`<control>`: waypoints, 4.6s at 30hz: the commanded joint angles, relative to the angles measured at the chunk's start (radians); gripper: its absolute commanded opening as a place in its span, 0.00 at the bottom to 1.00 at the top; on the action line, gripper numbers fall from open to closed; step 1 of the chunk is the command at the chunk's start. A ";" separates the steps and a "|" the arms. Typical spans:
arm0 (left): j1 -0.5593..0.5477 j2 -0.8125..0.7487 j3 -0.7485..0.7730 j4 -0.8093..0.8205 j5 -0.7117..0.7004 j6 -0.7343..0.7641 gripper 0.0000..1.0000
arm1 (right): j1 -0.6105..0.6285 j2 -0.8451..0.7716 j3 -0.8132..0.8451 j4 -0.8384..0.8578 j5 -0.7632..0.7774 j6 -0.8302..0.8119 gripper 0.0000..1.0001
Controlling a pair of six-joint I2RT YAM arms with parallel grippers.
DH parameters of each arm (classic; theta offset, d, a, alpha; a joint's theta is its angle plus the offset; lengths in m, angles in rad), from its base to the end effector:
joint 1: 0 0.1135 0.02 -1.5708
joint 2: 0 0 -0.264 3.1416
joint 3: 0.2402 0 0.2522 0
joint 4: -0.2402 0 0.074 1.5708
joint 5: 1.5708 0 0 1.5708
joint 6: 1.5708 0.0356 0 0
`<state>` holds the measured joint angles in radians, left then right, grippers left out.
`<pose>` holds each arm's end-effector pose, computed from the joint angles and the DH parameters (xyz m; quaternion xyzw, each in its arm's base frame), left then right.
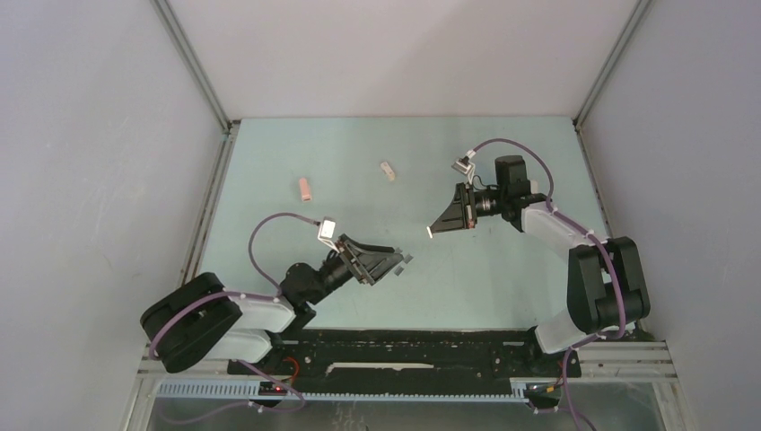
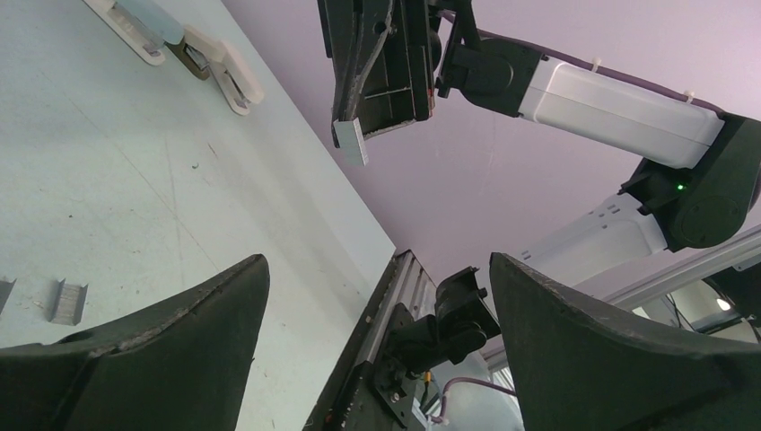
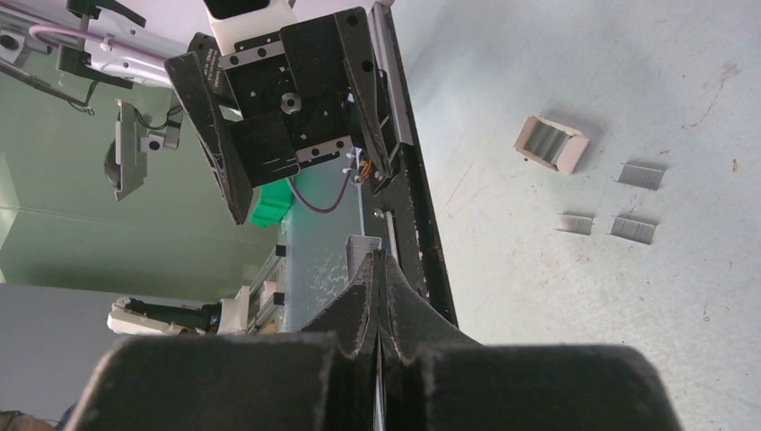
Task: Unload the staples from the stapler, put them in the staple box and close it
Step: Pick up the staple from the center of the board.
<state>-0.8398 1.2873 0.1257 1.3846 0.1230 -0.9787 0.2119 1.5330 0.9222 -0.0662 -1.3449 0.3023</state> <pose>0.1338 -0.1558 0.1903 0.0047 0.6247 -0.6390 0.4489 0.2948 0.0989 0.2346 -0.2370 0.7169 0.6292 0.1841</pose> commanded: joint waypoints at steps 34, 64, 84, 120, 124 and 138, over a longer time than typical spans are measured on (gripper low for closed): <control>-0.010 0.069 0.062 0.118 -0.009 -0.058 0.96 | -0.015 -0.046 -0.028 0.127 -0.033 0.099 0.00; -0.011 0.214 0.207 0.122 -0.008 -0.208 0.95 | -0.026 -0.058 -0.060 0.236 -0.037 0.201 0.00; -0.013 0.212 0.221 0.123 -0.001 -0.243 0.92 | -0.026 -0.060 -0.060 0.241 -0.037 0.208 0.00; -0.031 0.242 0.250 0.127 0.003 -0.270 0.89 | -0.028 -0.066 -0.060 0.246 -0.039 0.210 0.00; -0.032 0.245 0.250 0.127 0.003 -0.267 0.89 | -0.031 -0.067 -0.060 0.244 -0.038 0.209 0.00; -0.032 0.239 0.248 0.126 0.013 -0.262 0.89 | -0.032 -0.066 -0.060 0.243 -0.037 0.207 0.00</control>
<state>-0.8665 1.5249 0.3237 1.4658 0.1276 -1.2419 0.1890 1.5036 0.8650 0.1547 -1.3674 0.5045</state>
